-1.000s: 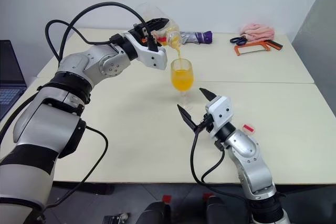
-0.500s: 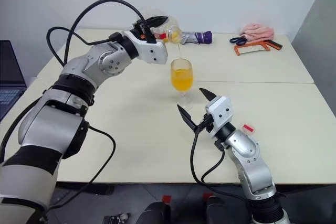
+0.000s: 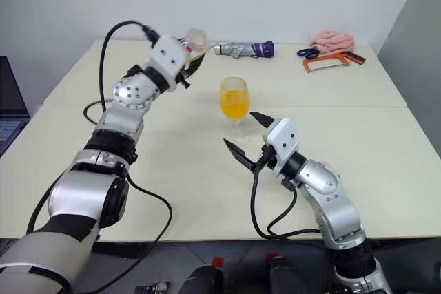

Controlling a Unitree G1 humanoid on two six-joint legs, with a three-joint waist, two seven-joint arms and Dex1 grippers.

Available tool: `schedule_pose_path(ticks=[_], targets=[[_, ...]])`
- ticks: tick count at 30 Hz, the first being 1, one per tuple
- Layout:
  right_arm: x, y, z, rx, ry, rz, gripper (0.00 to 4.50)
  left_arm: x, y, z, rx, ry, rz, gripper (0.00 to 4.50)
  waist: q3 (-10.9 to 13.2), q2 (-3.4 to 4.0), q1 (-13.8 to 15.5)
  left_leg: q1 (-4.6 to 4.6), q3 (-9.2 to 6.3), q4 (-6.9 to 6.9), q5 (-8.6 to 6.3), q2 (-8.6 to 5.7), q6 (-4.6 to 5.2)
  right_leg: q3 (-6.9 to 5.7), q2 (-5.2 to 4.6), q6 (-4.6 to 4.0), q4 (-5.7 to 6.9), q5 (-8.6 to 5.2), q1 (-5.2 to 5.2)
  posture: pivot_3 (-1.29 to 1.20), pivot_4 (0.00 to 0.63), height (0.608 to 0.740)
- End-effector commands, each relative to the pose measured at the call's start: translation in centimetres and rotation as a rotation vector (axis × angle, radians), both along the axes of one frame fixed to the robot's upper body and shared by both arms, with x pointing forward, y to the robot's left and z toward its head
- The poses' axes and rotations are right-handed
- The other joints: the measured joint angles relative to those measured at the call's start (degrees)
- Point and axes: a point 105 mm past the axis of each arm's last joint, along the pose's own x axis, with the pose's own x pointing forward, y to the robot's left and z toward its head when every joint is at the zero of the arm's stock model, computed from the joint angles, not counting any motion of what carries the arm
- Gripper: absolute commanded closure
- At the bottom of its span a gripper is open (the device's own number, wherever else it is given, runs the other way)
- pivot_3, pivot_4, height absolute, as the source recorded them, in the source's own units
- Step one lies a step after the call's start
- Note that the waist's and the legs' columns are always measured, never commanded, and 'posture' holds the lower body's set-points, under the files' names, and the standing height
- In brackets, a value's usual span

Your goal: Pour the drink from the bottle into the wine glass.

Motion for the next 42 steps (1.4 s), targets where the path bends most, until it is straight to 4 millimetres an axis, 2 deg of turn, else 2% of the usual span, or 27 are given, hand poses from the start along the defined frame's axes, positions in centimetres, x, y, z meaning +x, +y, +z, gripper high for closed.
schedule_pose_path(ticks=[1, 5, 10, 15, 23, 30, 32, 37, 42], targets=[[-1.2, 1.4, 0.7, -0.062, 0.040, 0.140, 0.00, -0.8, 3.5, 0.3, -0.195, 0.053, 0.057, 2.81, 0.00, 0.00, -0.23, 0.01, 0.01, 0.00, 0.00, 0.00, 0.00, 0.01, 0.00, 0.00, 0.01, 0.00, 0.00, 0.00, 0.150, 0.740], [-0.3, 2.3, 0.6, -0.136, 0.099, 0.144, 0.00, -1.9, 7.4, -2.3, -0.363, 0.162, 0.147, 2.81, 0.00, 0.00, -0.59, 0.02, -0.04, 0.03, 0.00, 0.11, -0.01, 0.03, -0.01, 0.00, 0.12, 0.00, -0.03, 0.00, 0.150, 0.740], [0.4, 3.6, 1.3, -0.146, 0.145, 0.157, 0.00, -3.0, 11.1, -4.4, -0.486, 0.238, 0.270, 2.81, -0.06, -0.10, -0.38, 0.02, -0.12, 0.08, 0.00, 0.09, 0.00, -0.01, -0.03, -0.01, 0.23, 0.00, -0.05, 0.00, 0.150, 0.740], [0.8, 4.6, 1.8, -0.157, 0.145, 0.159, 0.00, -3.6, 12.8, -6.4, -0.533, 0.300, 0.330, 2.81, -0.11, -0.19, 0.18, 0.02, -0.13, 0.09, 0.00, 0.08, -0.01, -0.01, -0.17, 0.00, 0.26, 0.00, -0.05, 0.00, 0.150, 0.740], [0.9, 5.2, 2.1, -0.159, 0.133, 0.165, 0.00, -3.9, 13.7, -8.3, -0.542, 0.350, 0.343, 2.81, -0.19, -0.29, 0.17, 0.05, -0.10, 0.09, -0.01, 0.05, 0.02, -0.02, -0.17, -0.01, 0.28, 0.00, -0.05, 0.00, 0.150, 0.740], [0.7, 5.2, 1.9, -0.160, 0.143, 0.171, 0.00, -4.6, 13.7, -9.0, -0.545, 0.354, 0.305, 0.49, -0.19, -0.29, 0.05, 0.09, -0.06, 0.07, -0.04, 0.07, 0.06, 0.02, -0.16, -0.01, 0.30, 0.00, -0.06, 0.00, 0.150, 0.740], [0.6, 5.2, 1.7, -0.161, 0.148, 0.173, 0.00, -4.7, 13.6, -9.1, -0.540, 0.353, 0.301, 0.03, -0.19, -0.30, 0.12, 0.07, -0.10, 0.07, -0.04, 0.07, 0.07, -0.01, -0.16, -0.01, 0.30, 0.00, -0.07, 0.00, 0.150, 0.740], [0.1, 4.6, 0.0, -0.183, 0.159, 0.175, 0.00, -5.3, 13.6, -9.6, -0.488, 0.339, 0.314, 0.03, -0.20, -0.31, 0.13, 0.06, -0.09, 0.06, -0.05, 0.08, 0.09, 0.01, -0.19, -0.01, 0.28, 0.00, -0.07, 0.00, 0.150, 0.740], [-0.1, 2.6, -2.9, -0.152, 0.111, 0.086, 0.00, -6.6, 14.0, -10.5, -0.448, 0.327, 0.349, 0.03, -0.20, -0.32, 0.14, 0.07, -0.06, 0.03, -0.06, 0.10, 0.11, 0.02, -0.20, 0.00, 0.25, 0.00, -0.06, 0.00, 0.150, 0.740]])
